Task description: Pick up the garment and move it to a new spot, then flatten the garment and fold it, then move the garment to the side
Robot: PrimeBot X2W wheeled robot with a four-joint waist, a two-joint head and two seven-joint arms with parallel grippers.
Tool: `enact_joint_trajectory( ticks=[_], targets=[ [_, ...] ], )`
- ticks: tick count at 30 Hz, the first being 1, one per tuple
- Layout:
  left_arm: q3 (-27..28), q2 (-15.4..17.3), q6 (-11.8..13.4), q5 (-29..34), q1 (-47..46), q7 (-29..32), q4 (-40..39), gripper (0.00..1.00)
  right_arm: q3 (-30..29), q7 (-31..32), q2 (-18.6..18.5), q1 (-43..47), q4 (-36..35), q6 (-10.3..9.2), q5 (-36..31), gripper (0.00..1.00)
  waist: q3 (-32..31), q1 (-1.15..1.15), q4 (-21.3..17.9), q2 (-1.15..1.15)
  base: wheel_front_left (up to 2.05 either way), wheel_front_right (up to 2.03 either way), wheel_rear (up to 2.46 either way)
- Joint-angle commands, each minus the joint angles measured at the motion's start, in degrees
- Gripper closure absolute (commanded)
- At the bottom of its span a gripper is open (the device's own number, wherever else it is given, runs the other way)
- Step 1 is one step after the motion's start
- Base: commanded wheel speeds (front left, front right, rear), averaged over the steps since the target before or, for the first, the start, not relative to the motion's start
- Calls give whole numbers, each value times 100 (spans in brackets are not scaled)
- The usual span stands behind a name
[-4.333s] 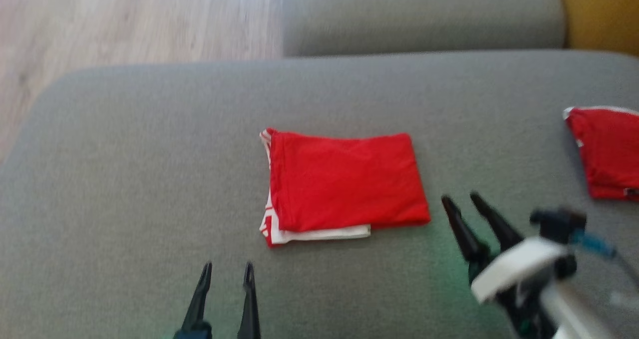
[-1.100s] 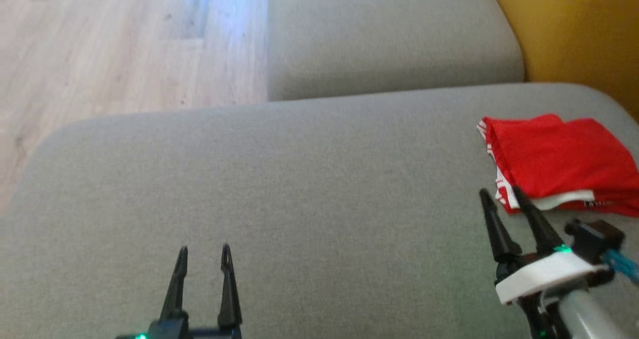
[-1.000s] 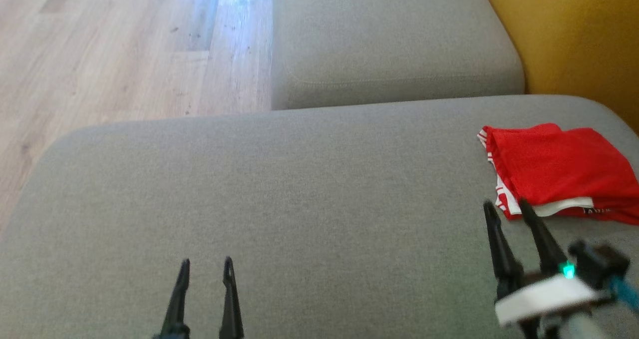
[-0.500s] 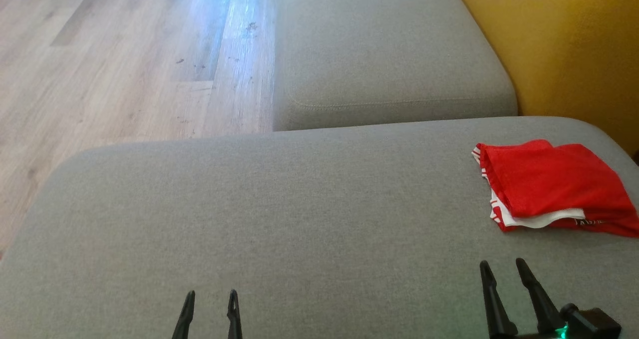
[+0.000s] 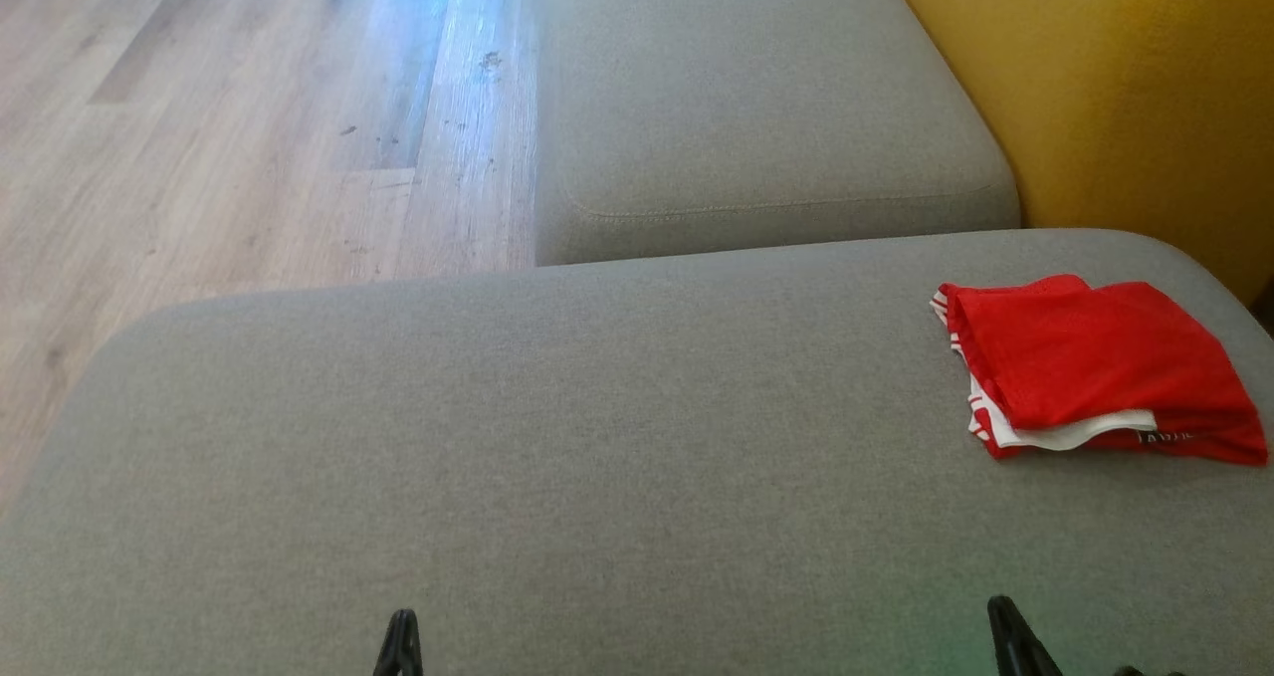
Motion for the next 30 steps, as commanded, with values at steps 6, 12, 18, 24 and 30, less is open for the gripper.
enact_joint_trajectory(
  ticks=[6,12,18,24,30],
  targets=[
    [69,32,-97,-556,-162,100,-36,100,-76,123,2,-312,-171,0,496,100,68,0,-2,0,0,0,0],
    [143,54,-185,-991,-302,176,47,100,-129,211,7,-427,-152,-1,872,100,126,0,-5,0,0,0,0],
    [219,72,-269,-1424,-439,255,124,100,-183,299,13,-540,-136,-1,1246,100,185,0,-8,0,0,0,0],
    [299,89,-349,-1854,-571,334,192,100,-239,389,21,-652,-120,-1,1618,100,244,0,-10,0,0,0,0],
    [382,104,-427,-2281,-701,416,255,100,-297,481,31,-764,-105,-1,1988,100,303,0,-13,0,0,0,0]
  ],
)
